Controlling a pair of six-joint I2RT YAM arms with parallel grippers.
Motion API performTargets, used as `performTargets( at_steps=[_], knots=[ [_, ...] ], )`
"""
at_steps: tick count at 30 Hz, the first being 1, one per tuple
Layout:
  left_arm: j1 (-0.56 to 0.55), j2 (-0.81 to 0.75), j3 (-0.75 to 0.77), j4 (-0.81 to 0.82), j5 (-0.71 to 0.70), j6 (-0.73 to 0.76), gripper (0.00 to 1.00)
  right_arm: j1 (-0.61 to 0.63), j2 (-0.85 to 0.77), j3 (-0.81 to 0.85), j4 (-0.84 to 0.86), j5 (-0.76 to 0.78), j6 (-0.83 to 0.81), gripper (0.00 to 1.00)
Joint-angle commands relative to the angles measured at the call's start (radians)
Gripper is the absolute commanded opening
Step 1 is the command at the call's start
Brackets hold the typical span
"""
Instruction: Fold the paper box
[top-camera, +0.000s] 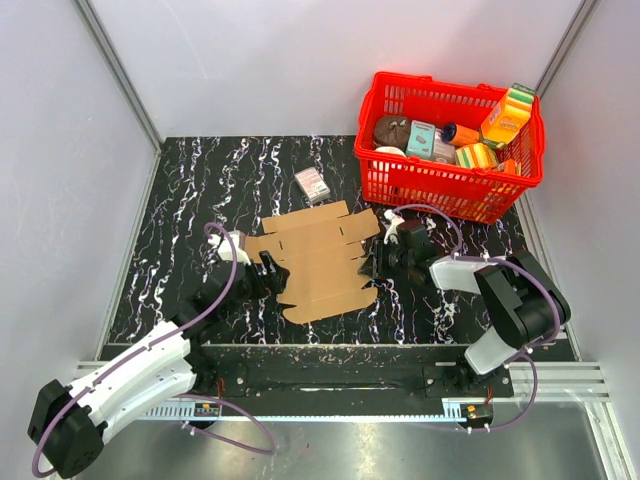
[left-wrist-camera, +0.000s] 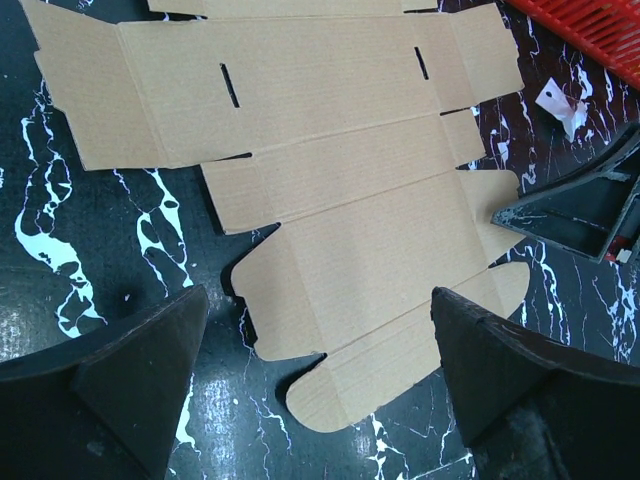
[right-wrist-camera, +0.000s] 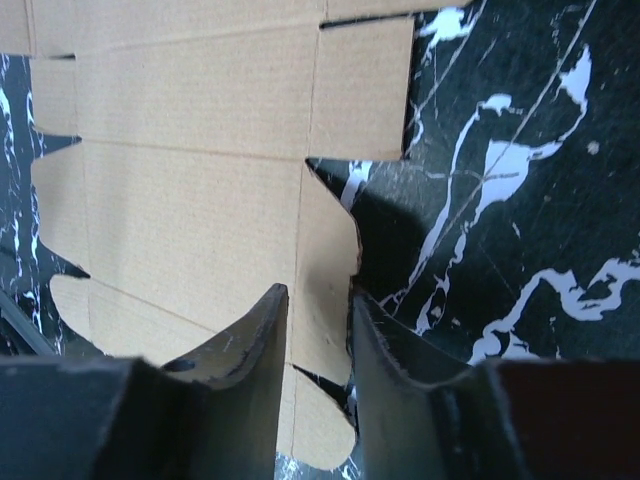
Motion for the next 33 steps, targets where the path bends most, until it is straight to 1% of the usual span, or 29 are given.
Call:
performTargets(
  at_steps=[1,4,6,10,13,14,16,17,20,24,25,28,33],
  knots=[
    [-0.005,0.004,0.010,0.035,0.024,-0.003,0.99,0.005,-0.055,-0.021,-0.026,-0.029,-0.004,0.34],
    [-0.007,-0.005,0.004,0.037,0.024,-0.010,0.99,0.005,-0.063,-0.018,-0.040,-0.037,0.002,0.29],
    [-0.007,-0.009,0.001,0.038,0.022,-0.014,0.99,0.006,-0.067,-0.018,-0.040,-0.051,0.005,0.28],
    [-0.007,-0.020,-0.007,0.037,0.022,-0.016,0.99,0.005,-0.079,-0.028,-0.045,-0.054,0.017,0.16],
    [-0.007,-0.025,-0.008,0.034,0.024,-0.019,0.99,0.005,-0.104,-0.038,-0.057,-0.054,0.055,0.12],
    [-0.007,-0.028,-0.008,0.034,0.025,-0.020,0.99,0.005,-0.113,-0.043,-0.060,-0.058,0.065,0.08],
    [-0.007,-0.032,-0.008,0.031,0.027,-0.022,0.99,0.005,-0.147,-0.057,-0.077,-0.060,0.086,0.05],
    [-0.007,-0.036,-0.007,0.028,0.027,-0.025,0.99,0.005,-0.162,-0.057,-0.095,-0.037,0.092,0.03],
    [-0.007,-0.046,0.001,0.019,0.025,-0.028,0.99,0.005,-0.240,-0.058,-0.164,-0.013,0.115,0.00],
    [-0.007,-0.059,0.016,-0.001,0.022,-0.031,0.99,0.005,-0.346,-0.041,-0.258,0.003,0.167,0.00],
    [-0.007,-0.062,0.027,-0.012,0.021,-0.034,0.99,0.005,-0.395,-0.035,-0.326,0.020,0.198,0.00],
    [-0.007,-0.071,0.042,-0.035,0.018,-0.040,0.99,0.006,-0.498,-0.038,-0.390,0.075,0.282,0.00],
    [-0.007,-0.094,0.064,-0.069,0.007,-0.063,0.99,0.019,-0.599,-0.041,-0.439,0.122,0.430,0.00]
  ],
)
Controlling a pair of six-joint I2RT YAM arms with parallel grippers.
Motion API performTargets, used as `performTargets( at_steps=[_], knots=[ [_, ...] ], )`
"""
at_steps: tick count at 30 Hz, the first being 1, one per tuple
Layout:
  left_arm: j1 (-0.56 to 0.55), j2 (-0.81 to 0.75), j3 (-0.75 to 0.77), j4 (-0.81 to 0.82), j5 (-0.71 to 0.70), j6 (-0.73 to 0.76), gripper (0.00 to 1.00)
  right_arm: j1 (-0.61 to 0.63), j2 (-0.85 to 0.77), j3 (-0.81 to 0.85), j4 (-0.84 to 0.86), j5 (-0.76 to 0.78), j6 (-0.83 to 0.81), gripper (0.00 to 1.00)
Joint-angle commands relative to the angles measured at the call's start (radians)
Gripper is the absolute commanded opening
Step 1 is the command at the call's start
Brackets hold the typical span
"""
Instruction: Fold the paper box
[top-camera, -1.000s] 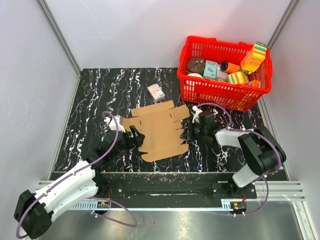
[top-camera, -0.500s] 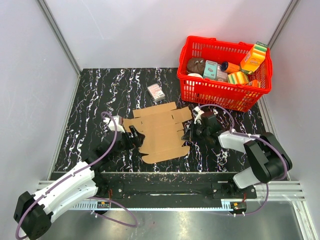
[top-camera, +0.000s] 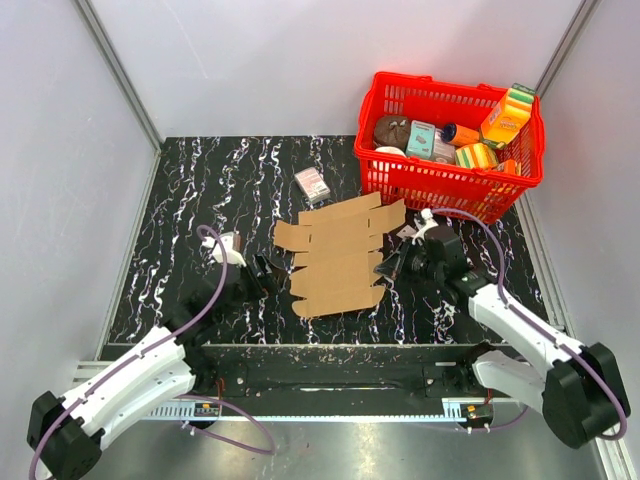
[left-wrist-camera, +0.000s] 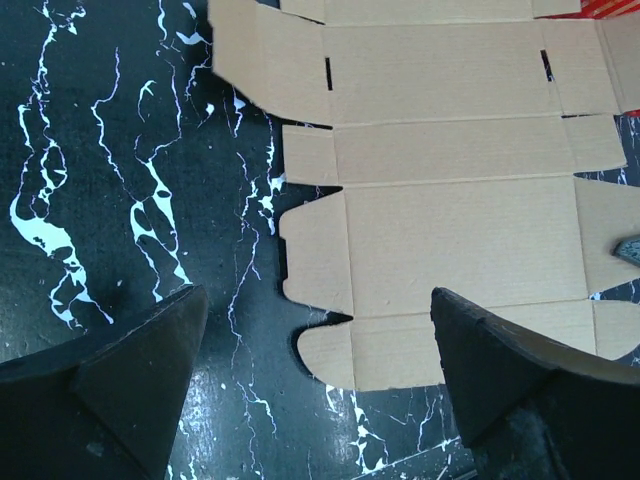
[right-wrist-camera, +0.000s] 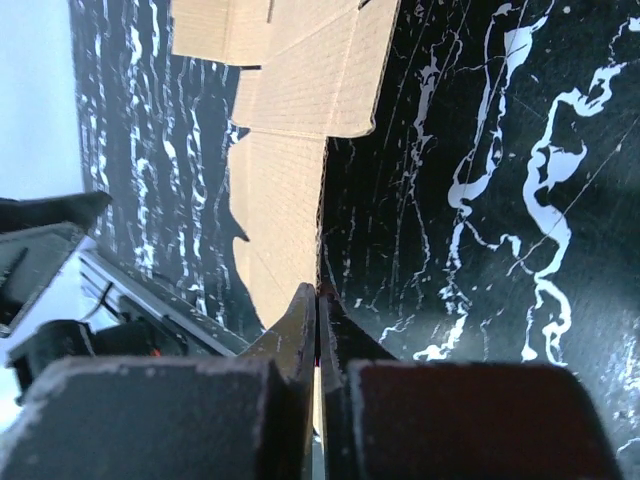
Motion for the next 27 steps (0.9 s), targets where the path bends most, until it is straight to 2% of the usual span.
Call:
performTargets(
  at_steps=[1,6,16,23,27],
  knots=[
    [-0.004,-0.035,0.060,-0.024,-0.003,-0.028,0.99,0.021,-0.080,0.016,-0.078,0.089,0.190,0.00],
    [-0.004,-0.063,0.055,-0.048,-0.015,-0.036,0.99,0.031,-0.091,0.016,-0.109,0.148,0.227,0.00],
    [-0.004,-0.103,0.088,-0.154,-0.043,-0.045,0.99,0.053,-0.021,0.057,-0.140,0.132,0.218,0.00],
    [-0.004,-0.166,0.098,-0.211,-0.061,-0.057,0.99,0.175,-0.054,-0.007,-0.110,0.238,0.322,0.00],
    [-0.004,-0.189,0.108,-0.249,-0.072,-0.050,0.99,0.287,-0.053,-0.067,-0.069,0.335,0.406,0.00]
  ],
)
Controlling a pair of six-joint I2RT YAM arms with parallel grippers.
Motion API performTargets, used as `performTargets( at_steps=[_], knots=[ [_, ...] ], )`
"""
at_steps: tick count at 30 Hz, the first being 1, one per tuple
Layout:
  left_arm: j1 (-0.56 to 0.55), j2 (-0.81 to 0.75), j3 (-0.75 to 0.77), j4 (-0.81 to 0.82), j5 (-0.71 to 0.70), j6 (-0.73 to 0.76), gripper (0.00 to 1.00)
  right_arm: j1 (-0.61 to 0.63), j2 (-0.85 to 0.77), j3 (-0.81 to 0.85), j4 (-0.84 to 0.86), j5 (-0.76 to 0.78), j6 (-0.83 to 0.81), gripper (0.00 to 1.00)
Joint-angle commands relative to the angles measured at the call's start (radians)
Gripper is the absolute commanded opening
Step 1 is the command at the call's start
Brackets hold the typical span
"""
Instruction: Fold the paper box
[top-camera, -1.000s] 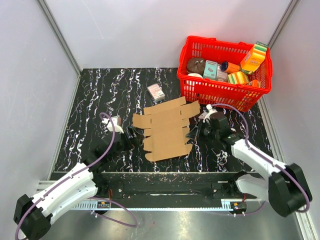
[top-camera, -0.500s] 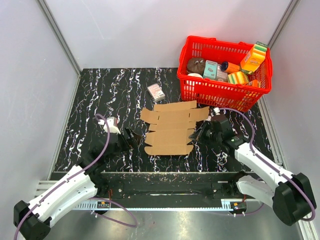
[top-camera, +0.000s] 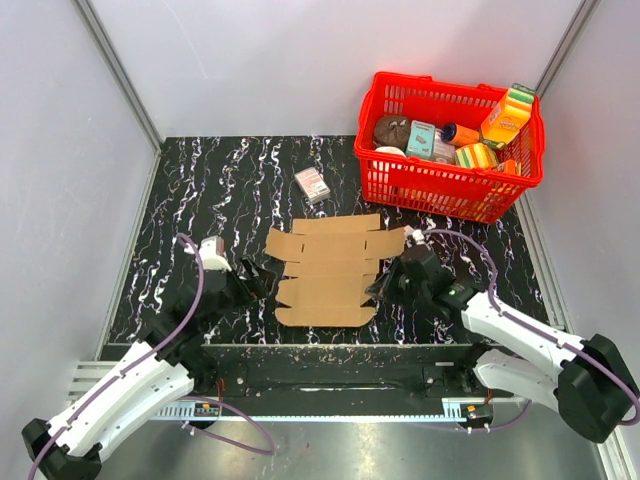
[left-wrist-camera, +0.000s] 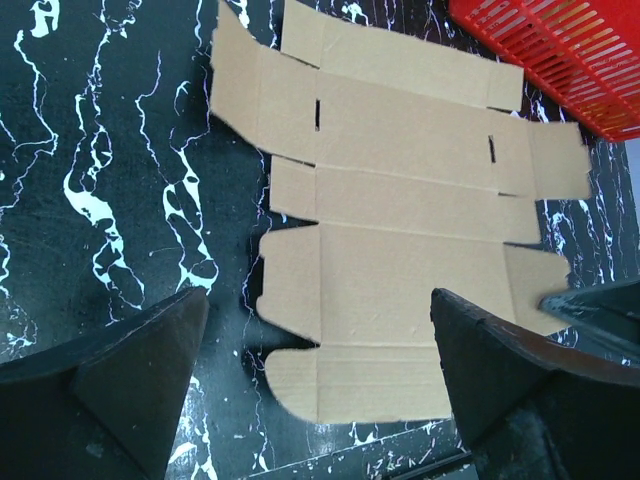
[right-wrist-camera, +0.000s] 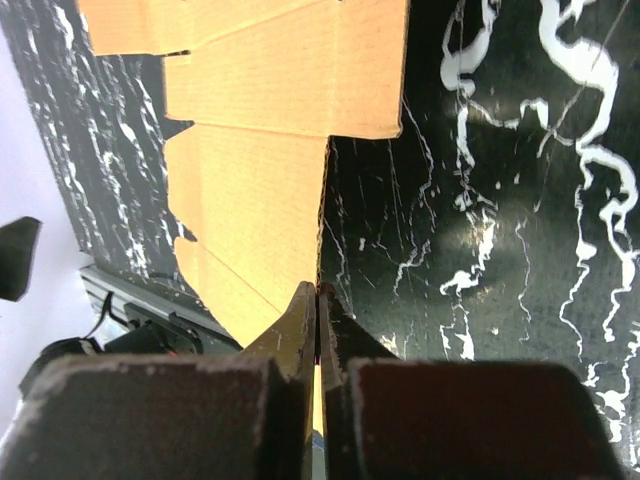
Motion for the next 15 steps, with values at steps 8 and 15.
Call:
performTargets(
  at_steps=[8,15],
  knots=[
    [-0.004,-0.069,0.008,-0.046,-0.014,-0.034,0.99,0.191,0.015,-0.122,0.146,0.287,0.260,0.02],
    [-0.004,-0.043,0.014,-0.046,-0.012,-0.020,0.99,0.323,0.136,-0.069,0.209,0.362,0.313,0.30]
  ],
)
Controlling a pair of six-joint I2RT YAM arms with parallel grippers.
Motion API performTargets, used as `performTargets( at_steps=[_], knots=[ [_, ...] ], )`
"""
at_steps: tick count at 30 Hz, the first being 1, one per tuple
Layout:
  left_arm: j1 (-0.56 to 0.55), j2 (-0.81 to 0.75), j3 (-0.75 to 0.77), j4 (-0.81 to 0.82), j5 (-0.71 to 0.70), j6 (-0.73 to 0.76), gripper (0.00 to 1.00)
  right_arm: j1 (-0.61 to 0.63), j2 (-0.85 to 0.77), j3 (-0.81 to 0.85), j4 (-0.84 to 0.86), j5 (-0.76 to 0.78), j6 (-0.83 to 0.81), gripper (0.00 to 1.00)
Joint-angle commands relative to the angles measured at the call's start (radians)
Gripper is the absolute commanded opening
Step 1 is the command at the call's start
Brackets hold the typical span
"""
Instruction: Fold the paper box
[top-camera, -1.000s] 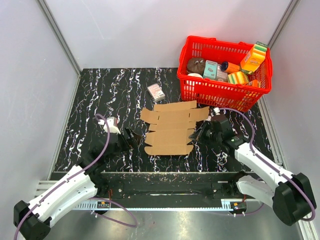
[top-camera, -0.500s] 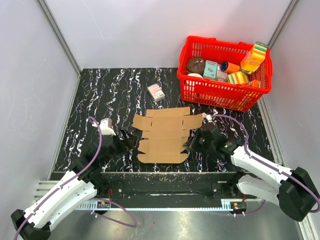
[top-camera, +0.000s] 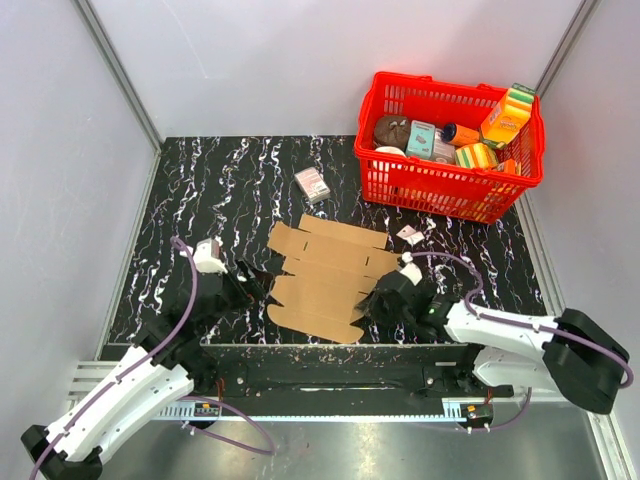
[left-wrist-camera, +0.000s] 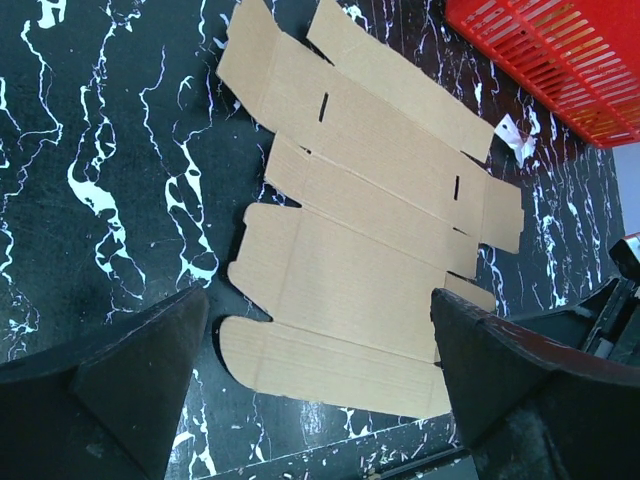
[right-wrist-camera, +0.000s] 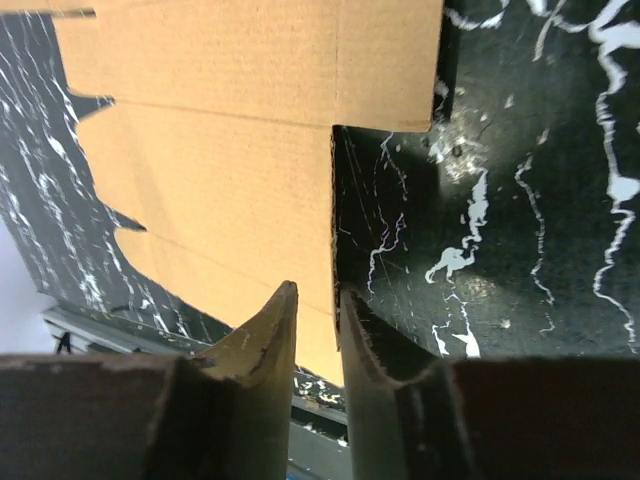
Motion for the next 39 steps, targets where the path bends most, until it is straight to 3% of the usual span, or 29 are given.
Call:
performTargets(
  at_steps=[1,5,8,12,15,18,21,22,27,32,37,39],
  knots=[
    [-0.004,0.024,0.012,0.008,-0.005,0.015,0.99,0.074,0.057,0.053,0.083,0.100,0.063,0.39],
    [-0.004,0.041,0.015,0.006,0.007,0.025,0.99,0.096,0.043,0.044,0.082,0.080,0.039,0.52],
    [-0.005,0.029,0.007,-0.001,0.015,0.029,0.99,0.096,-0.030,0.058,-0.027,0.116,-0.044,0.58],
    [-0.004,0.000,-0.005,-0.012,0.006,0.030,0.99,0.096,-0.181,0.119,-0.180,0.211,-0.293,0.63],
    [-0.005,0.015,-0.007,0.008,0.018,0.050,0.99,0.087,-0.204,0.185,-0.239,0.297,-0.470,0.68],
    [-0.005,0.038,-0.019,0.040,0.047,0.071,0.99,-0.032,-0.139,0.257,-0.234,0.214,-0.637,0.72],
    [-0.007,0.043,-0.050,0.075,0.060,0.079,0.99,-0.204,-0.008,0.321,-0.175,0.013,-0.797,0.76],
    [-0.007,0.043,-0.056,0.091,0.064,0.081,0.99,-0.229,0.029,0.343,-0.167,-0.070,-0.838,0.80],
    [-0.014,0.061,-0.077,0.155,0.104,0.104,0.99,-0.272,0.274,0.487,-0.119,-0.137,-1.108,0.89],
    [-0.024,0.096,-0.076,0.206,0.123,0.137,0.99,-0.294,0.373,0.515,-0.015,-0.166,-1.192,0.89],
    [-0.025,0.090,-0.077,0.207,0.095,0.160,0.99,-0.292,0.403,0.524,0.030,-0.206,-1.152,0.88],
    [-0.025,0.089,-0.080,0.212,0.070,0.156,0.99,-0.294,0.399,0.520,0.043,-0.209,-1.115,0.83]
  ],
)
